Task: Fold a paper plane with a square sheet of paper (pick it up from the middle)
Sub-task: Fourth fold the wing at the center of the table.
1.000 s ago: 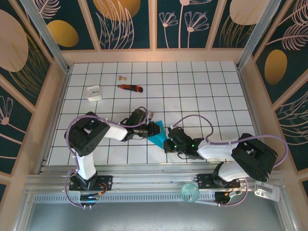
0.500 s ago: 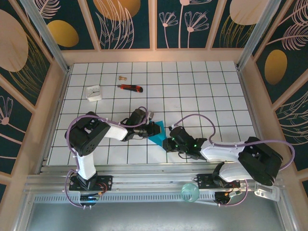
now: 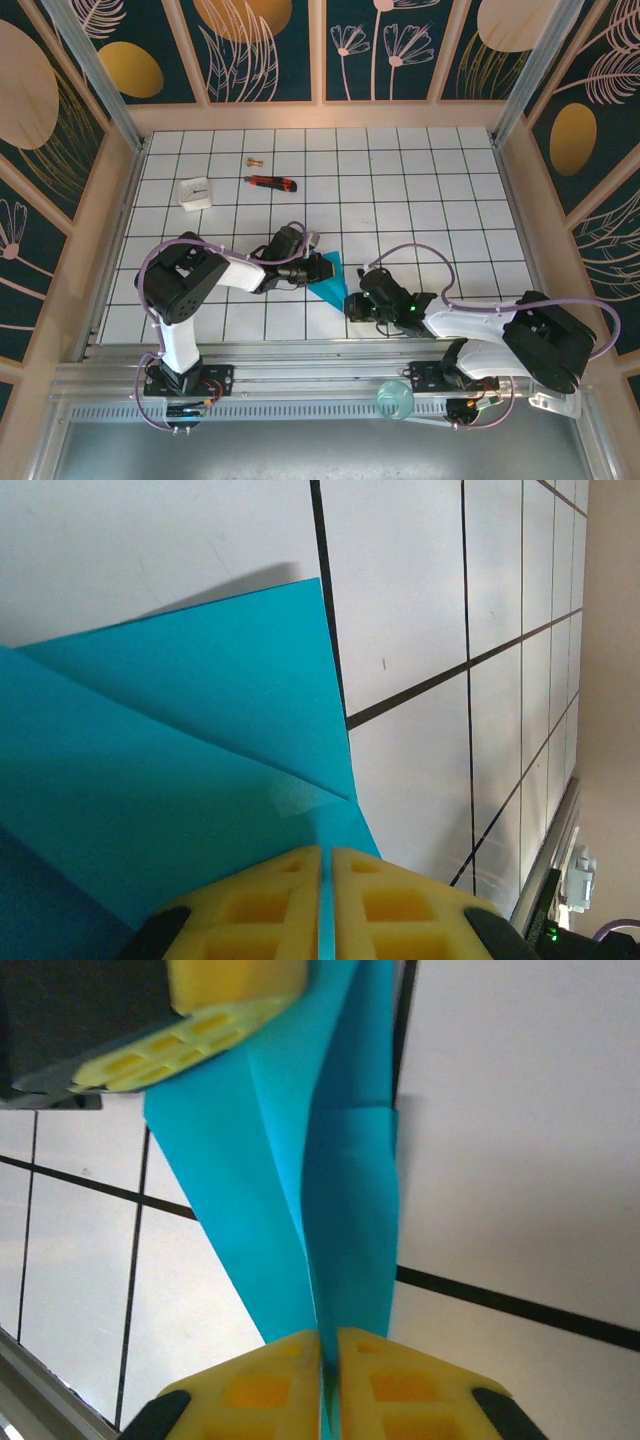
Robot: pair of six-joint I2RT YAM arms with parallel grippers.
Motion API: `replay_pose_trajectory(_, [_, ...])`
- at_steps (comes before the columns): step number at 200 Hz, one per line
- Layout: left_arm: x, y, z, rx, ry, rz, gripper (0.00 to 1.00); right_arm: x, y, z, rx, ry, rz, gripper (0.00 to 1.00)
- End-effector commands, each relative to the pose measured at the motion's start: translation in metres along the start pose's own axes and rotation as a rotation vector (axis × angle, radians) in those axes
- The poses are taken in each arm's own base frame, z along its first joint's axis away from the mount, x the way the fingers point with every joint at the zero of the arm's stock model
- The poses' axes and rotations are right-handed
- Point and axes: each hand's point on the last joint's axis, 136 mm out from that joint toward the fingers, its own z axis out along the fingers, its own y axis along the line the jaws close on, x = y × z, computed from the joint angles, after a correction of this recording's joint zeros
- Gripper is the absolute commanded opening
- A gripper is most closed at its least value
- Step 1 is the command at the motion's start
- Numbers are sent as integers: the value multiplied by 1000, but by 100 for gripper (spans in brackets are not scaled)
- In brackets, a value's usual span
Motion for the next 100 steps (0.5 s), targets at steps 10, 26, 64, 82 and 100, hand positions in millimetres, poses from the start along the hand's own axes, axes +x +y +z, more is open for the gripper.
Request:
replay_pose_trajectory(10, [3, 23, 3, -68, 6, -5, 13, 3, -4, -2, -6, 2, 37, 8])
replay_pose_trajectory(26, [4, 23, 3, -69, 7, -4, 13, 5, -5, 0, -8, 7, 44, 7])
replay_pose_trajectory(64, [3, 23, 3, -70, 6, -5, 13, 11, -9, 3, -16, 26, 69, 4])
replay_pose_trajectory(82, [4, 23, 3, -72, 5, -2, 13, 14, -15, 4, -1, 30, 87, 4])
replay_pose_trajectory(100, [3, 23, 3, -71, 5, -3, 13, 16, -19, 5, 5, 38, 100, 3])
